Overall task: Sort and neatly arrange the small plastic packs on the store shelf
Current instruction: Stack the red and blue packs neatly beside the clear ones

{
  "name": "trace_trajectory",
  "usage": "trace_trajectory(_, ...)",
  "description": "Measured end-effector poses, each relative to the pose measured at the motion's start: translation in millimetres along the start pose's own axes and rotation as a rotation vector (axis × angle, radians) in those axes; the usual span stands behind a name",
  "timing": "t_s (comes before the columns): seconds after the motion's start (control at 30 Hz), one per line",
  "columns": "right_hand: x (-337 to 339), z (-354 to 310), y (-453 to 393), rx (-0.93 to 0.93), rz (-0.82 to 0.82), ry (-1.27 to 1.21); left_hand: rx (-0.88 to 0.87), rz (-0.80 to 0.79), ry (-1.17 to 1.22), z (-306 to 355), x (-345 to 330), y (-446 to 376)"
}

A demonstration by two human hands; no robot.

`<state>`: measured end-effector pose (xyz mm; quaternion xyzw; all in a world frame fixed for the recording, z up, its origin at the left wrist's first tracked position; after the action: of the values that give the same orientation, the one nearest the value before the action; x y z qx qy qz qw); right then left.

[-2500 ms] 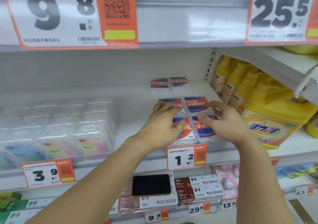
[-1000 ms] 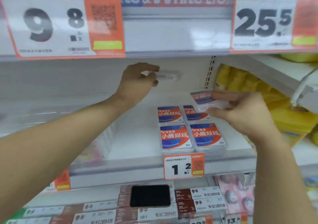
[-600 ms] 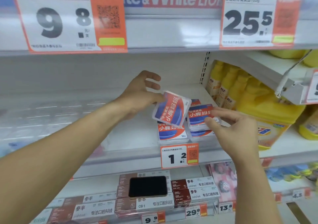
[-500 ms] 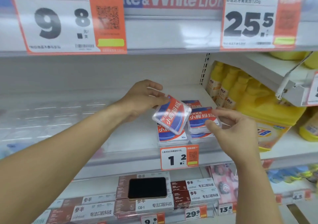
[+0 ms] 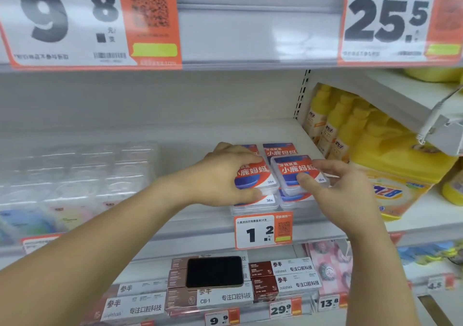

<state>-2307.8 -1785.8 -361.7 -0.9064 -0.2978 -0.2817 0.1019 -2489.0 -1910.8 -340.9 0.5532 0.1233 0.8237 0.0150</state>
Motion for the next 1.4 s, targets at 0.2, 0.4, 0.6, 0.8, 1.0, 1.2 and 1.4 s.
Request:
trace_trajectory(0.2,0.8,-1.4,3.0,-0.025,-0.022,0.006,0.032,0.142,0.203,-5.5,-12.1,12.5)
trace_trajectory(0.4,6.6,1.0,5.1,-0.045,-0.086,-0.042,0.08,0.403,0.24,11.5,-38.2,26.4)
trace_trajectory(0.6,6.4,9.0,1.8,-0.059,-0.138,-0.141,0.183,0.486,0.339,20.7,-54.9,28.0)
trace_trajectory(0.8,5.3,8.1,1.5,-0.039,-0.157,-0.153,0.184,0.497,0.402,23.1,-59.7,30.5)
trace_trajectory(1.0,7.2,6.0,3.6,-0.049,-0.162,-0.134,0.204,0.458,0.428,20.3,-59.0,31.4)
trace_trajectory(1.2,6.7,7.5,3.2,-0.051,-0.177,-0.124,0.201,0.446,0.476,20.2,-62.6,31.0)
trace_trajectory(1.4,10.6,-2.3,-11.8,0.016,-0.044,-0.152,0.195,0.554,0.716,10.1,-45.8,32.8)
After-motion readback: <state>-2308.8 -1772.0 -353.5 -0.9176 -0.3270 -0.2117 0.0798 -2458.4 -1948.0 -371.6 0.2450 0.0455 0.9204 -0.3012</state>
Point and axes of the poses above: each hand's wrist, its own y-axis away from the middle knuckle, its own x-axis out of the back of the hand, z = x × y, the point moved 4 cm from there along -y, towards the middle knuckle, and after that the axes turned 13 degrees about -z, right-handed, at the moved point
